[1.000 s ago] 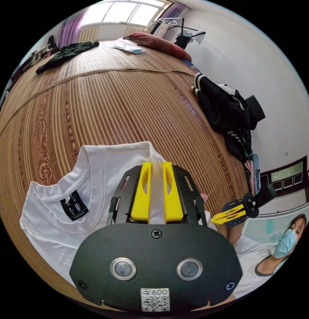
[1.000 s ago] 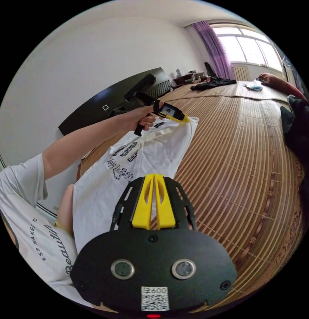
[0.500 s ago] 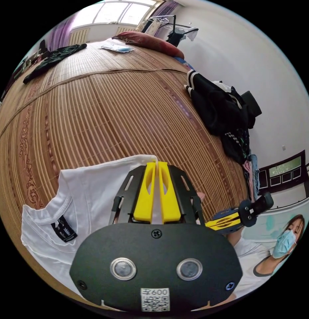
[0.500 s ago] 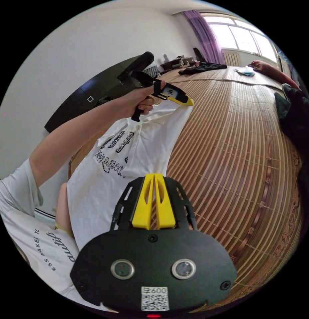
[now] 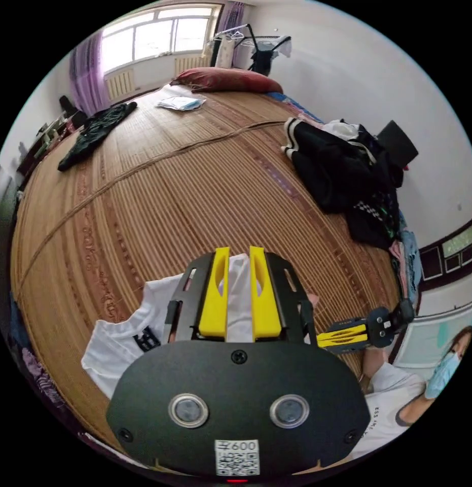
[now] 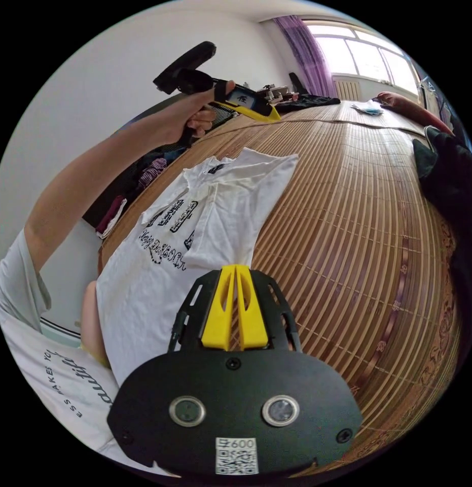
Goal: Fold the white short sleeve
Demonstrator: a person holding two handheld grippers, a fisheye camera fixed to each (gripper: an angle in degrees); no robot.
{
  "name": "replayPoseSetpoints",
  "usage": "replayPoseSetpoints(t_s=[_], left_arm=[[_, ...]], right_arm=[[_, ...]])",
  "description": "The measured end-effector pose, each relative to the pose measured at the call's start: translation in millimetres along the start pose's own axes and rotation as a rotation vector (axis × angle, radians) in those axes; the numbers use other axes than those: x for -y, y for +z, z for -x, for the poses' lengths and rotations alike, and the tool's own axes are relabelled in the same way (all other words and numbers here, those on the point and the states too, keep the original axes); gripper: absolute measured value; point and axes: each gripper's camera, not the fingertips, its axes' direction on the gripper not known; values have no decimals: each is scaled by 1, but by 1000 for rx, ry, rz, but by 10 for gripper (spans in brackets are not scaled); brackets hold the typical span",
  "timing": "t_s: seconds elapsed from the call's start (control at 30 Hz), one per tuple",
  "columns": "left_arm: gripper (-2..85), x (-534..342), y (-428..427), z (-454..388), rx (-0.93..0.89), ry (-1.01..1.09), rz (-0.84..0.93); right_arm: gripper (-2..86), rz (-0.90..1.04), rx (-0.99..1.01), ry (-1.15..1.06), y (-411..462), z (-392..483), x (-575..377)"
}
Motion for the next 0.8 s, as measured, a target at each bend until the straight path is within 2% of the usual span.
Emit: replayPoseSetpoints(t_s=[0.07, 0.13, 0.2, 0.33, 0.5, 0.53, 0.63, 0.7, 0.8], left_arm=[[35, -10, 37, -3, -97, 41, 101], [23, -17, 68, 2, -45, 23, 173], [17, -25, 88, 8, -1, -2, 177], [21, -40, 88, 31, -122, -99, 82], [61, -70, 9, 38, 163, -122, -52], [69, -82, 0, 39, 150, -100, -25], [66, -122, 7, 36, -59, -18, 127], [59, -158, 17, 32, -80, -41, 153], [29, -208, 39, 29, 111, -13, 176]], right_arm=[[-9, -1, 14, 11, 0, 0, 3], [-9, 2, 20, 14, 1, 1, 5], [-9, 9, 16, 10, 0, 3, 7], [-9, 16, 12, 48, -2, 0, 9], [-9, 14, 41, 58, -2, 0, 12], [-9, 14, 38, 53, -1, 2, 13], [-9, 15, 31, 47, -1, 7, 16], [-9, 16, 29, 50, 0, 9, 17], [-9, 16, 33, 54, 0, 10, 18]])
